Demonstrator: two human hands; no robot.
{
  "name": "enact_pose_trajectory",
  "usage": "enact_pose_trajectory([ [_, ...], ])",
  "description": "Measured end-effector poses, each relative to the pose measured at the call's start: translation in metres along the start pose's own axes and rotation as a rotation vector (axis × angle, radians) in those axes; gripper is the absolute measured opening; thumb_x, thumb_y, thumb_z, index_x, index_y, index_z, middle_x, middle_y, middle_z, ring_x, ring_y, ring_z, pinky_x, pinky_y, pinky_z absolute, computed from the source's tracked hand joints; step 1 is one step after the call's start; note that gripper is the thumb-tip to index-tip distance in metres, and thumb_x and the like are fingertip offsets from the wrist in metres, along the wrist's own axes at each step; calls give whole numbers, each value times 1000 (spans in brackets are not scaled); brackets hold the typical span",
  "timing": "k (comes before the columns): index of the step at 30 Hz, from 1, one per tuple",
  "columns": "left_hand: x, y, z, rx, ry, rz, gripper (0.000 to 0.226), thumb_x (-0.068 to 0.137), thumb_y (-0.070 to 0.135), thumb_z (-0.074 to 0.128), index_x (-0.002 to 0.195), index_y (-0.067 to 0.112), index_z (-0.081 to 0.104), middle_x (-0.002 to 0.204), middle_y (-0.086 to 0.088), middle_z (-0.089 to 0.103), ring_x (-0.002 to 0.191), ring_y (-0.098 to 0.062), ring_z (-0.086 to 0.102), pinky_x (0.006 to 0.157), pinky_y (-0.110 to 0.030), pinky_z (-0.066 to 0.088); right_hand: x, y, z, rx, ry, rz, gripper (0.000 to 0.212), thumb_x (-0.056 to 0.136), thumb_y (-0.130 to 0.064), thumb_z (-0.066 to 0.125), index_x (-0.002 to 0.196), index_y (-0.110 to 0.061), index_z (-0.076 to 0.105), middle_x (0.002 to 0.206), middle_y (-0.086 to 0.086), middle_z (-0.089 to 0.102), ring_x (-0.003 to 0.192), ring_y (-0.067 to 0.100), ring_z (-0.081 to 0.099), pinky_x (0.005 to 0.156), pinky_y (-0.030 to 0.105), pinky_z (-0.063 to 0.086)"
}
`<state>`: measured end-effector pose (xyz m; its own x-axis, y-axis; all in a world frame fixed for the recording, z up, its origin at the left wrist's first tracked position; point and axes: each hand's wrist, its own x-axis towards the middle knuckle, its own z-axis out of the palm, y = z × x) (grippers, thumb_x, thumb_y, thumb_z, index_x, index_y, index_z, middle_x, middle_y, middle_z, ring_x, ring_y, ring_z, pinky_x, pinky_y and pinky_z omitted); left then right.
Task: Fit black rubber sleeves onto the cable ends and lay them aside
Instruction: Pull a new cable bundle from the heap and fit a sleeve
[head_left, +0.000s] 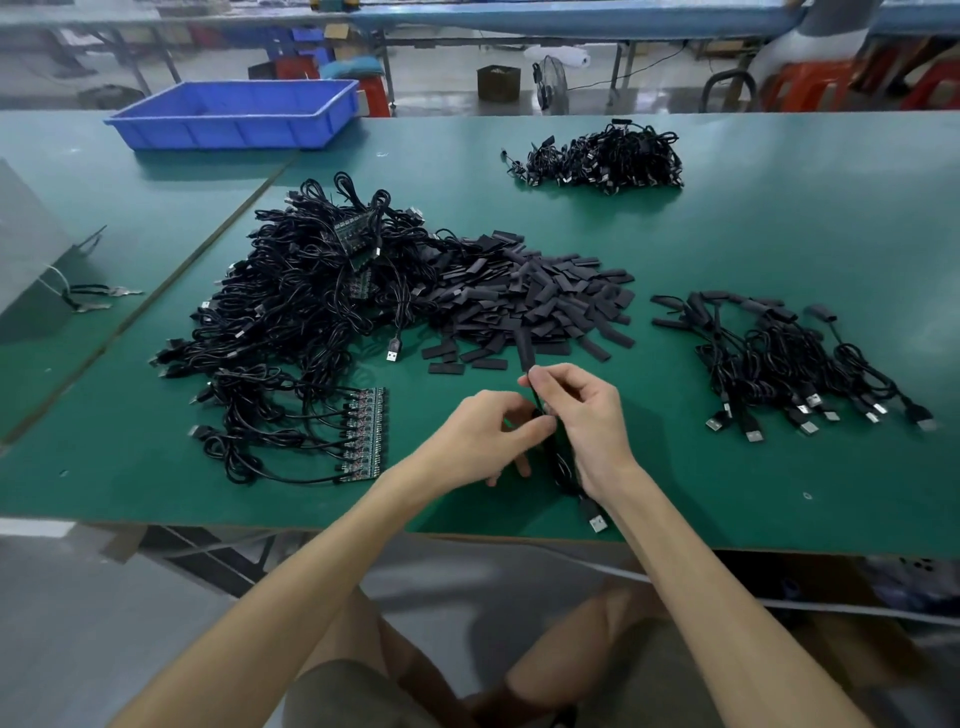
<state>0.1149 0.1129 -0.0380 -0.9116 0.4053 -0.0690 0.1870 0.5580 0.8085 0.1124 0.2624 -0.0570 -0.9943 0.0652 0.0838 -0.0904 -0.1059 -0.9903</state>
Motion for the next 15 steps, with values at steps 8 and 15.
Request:
enact_pose_trajectory([
  [8,45,52,-39,-430,-21,10,22,102,16,61,101,-5,69,85,-23,75,69,-29,71,61,-31,61,8,1,0,269,102,108,26,109,-19,51,98,-14,75,90,-1,78,82,12,72,76,30,57],
  [15,110,107,6,-254,-133,-9,30,99,20,67,101,-10,66,74,-12,75,65,-28,75,61,-32,62,0,-2,9,-299,-37,43,31,101,-11,57,72,-20,59,61,-13,58,53,3,49,56,27,41],
])
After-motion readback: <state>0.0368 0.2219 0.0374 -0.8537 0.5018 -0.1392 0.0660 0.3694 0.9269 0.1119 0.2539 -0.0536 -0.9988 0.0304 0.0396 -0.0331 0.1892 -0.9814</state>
